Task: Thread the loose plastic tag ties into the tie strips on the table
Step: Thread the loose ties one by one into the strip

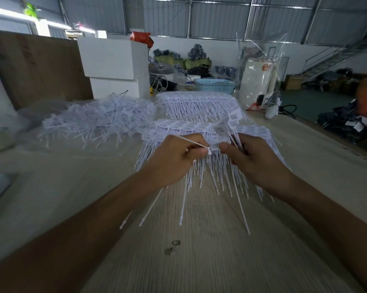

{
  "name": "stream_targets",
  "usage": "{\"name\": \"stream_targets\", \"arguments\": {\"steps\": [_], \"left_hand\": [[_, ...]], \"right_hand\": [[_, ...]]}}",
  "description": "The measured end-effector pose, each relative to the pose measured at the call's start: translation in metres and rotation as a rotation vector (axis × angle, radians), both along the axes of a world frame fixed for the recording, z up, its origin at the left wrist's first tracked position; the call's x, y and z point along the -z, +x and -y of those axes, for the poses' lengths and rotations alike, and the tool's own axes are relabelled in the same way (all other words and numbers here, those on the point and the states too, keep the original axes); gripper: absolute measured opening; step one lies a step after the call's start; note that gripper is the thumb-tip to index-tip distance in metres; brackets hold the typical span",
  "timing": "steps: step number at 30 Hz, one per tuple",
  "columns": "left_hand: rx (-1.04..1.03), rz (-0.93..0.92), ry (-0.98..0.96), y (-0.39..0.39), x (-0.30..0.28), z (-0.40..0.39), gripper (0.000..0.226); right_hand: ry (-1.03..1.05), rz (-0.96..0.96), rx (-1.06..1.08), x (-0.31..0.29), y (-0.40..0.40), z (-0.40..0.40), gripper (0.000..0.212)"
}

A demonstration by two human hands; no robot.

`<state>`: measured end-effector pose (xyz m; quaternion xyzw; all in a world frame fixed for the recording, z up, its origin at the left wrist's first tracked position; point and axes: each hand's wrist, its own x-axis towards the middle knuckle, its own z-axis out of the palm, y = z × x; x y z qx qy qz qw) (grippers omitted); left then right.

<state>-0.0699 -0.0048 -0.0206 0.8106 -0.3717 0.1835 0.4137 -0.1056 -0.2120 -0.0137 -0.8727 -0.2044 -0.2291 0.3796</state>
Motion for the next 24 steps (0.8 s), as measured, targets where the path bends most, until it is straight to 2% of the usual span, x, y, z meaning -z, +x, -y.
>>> {"name": "stream_targets", "arguments": {"steps": [2, 4, 7, 8, 9, 10, 11, 14, 20, 21, 24], "left_hand": [[0.051, -0.036, -0.004, 0.000, -0.003, -0.001, 0.016], [0.067, -0.054, -0.040, -0.002, -0.005, -0.002, 0.015], [0.054, -0.042, -0.138, -0.005, -0.006, 0.001, 0.012], [0.043, -0.037, -0.154, -0.007, -0.006, 0.003, 0.013], [0.031, -0.029, -0.164, -0.008, -0.006, 0.004, 0.013], [0.016, -0.017, -0.172, -0.008, -0.005, 0.006, 0.013], [0.004, -0.005, -0.176, -0.008, -0.005, 0.006, 0.013], [-0.037, 0.057, -0.124, -0.006, -0.003, 0.004, 0.015], [-0.134, 0.290, 0.154, 0.003, 0.002, -0.004, 0.024], [-0.141, 0.323, 0.209, 0.003, 0.003, -0.005, 0.020], [-0.148, 0.428, 0.325, -0.001, 0.005, -0.006, 0.028]], "right_hand": [[-0.093, 0.081, 0.017, -0.001, -0.002, -0.001, 0.029], [-0.062, 0.084, 0.015, -0.003, -0.002, -0.002, 0.030], [0.316, -0.131, -0.101, -0.005, -0.005, -0.004, 0.032], [0.425, -0.225, -0.133, -0.006, -0.006, -0.003, 0.027], [0.498, -0.303, -0.161, -0.007, -0.007, -0.003, 0.022], [0.516, -0.344, -0.168, -0.008, -0.007, -0.001, 0.031], [0.514, -0.372, -0.167, -0.008, -0.007, 0.000, 0.040], [0.437, -0.354, -0.142, -0.009, -0.009, -0.002, 0.034], [0.273, -0.315, -0.079, -0.010, -0.009, -0.006, 0.039], [0.272, -0.329, -0.070, -0.010, -0.009, -0.007, 0.039], [0.328, -0.406, -0.078, -0.009, -0.010, -0.008, 0.039]]}}
